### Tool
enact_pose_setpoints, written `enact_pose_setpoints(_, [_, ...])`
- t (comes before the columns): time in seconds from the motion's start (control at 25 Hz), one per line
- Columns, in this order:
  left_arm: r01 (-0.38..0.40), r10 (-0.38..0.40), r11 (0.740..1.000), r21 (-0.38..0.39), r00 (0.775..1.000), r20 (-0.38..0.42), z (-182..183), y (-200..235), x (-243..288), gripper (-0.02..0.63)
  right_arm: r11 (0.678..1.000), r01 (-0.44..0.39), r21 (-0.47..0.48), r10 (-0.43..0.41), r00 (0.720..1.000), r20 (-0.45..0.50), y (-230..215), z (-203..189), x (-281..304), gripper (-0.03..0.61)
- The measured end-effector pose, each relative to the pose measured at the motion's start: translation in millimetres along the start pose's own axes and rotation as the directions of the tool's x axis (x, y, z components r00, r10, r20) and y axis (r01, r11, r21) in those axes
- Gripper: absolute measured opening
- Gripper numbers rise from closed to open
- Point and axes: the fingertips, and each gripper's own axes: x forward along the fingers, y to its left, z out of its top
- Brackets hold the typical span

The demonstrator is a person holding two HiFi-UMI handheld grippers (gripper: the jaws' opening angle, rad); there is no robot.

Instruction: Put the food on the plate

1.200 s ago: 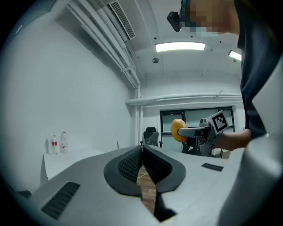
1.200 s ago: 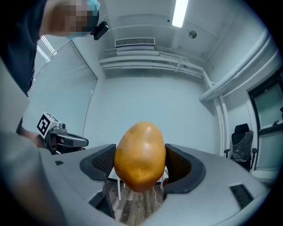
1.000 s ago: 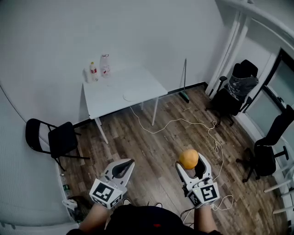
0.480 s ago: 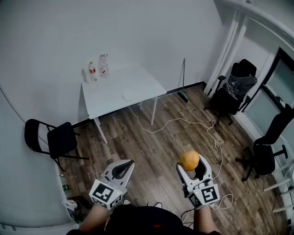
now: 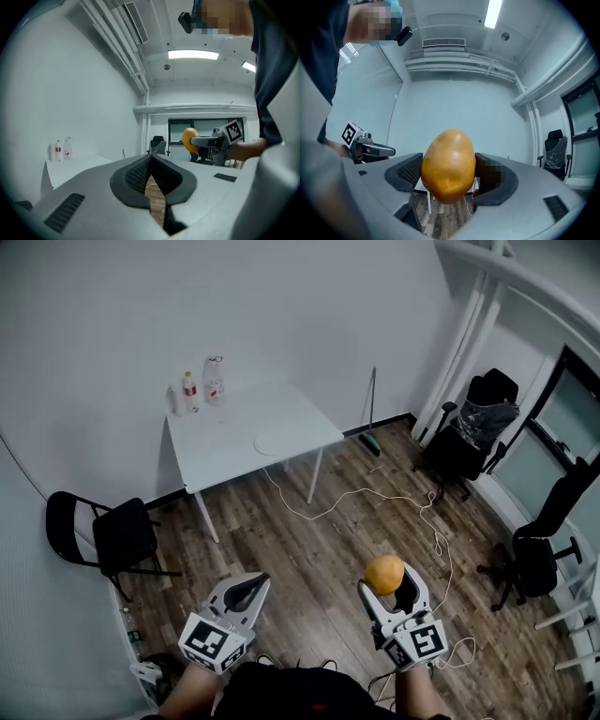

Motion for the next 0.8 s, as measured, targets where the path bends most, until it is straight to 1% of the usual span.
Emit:
enact_pose_setpoints(0.12, [-0.002, 0.002, 1.0, 0.013, 1.0, 0.002, -6, 26, -15, 0.023, 0.999, 0.005, -0.033, -0.005, 1.0, -0.003, 19, -11, 15, 0.36])
enact_pose_setpoints(0.2, [-0.002, 0.002, 1.0, 0.013, 1.0, -0.005, -16, 39, -22, 0.023, 1.0, -0.001, -0.009, 0.001, 1.0, 0.01, 34, -12, 23, 0.36])
enact_pose_setpoints(0.36, [-0.006, 0.006, 1.0, -0.017, 1.0, -0.007, -26, 60, -31, 0.023, 1.0, -0.024, 0.002, 0.024, 1.0, -0.011, 52, -18, 43, 0.36])
enact_pose_setpoints(0.48, [-0.016, 0.016, 0.999, -0.036, 1.0, 0.002, -28, 76, -30, 0.023, 0.999, -0.037, 0.004, 0.037, 0.999, -0.022, 58, -21, 61, 0.36])
enact_pose_setpoints(0.6, [-0.028, 0.028, 0.999, -0.035, 1.0, 0.004, -32, 85, -28, 0.023, 0.998, -0.056, 0.006, 0.056, 0.998, -0.029, 60, -23, 76, 0.36])
enact_pose_setpoints(0.8, [-0.062, 0.061, 0.997, -0.038, 0.998, -0.011, -42, 112, -17, 0.023, 0.996, -0.081, 0.024, 0.082, 0.997, -0.017, 53, -30, 110, 0.36])
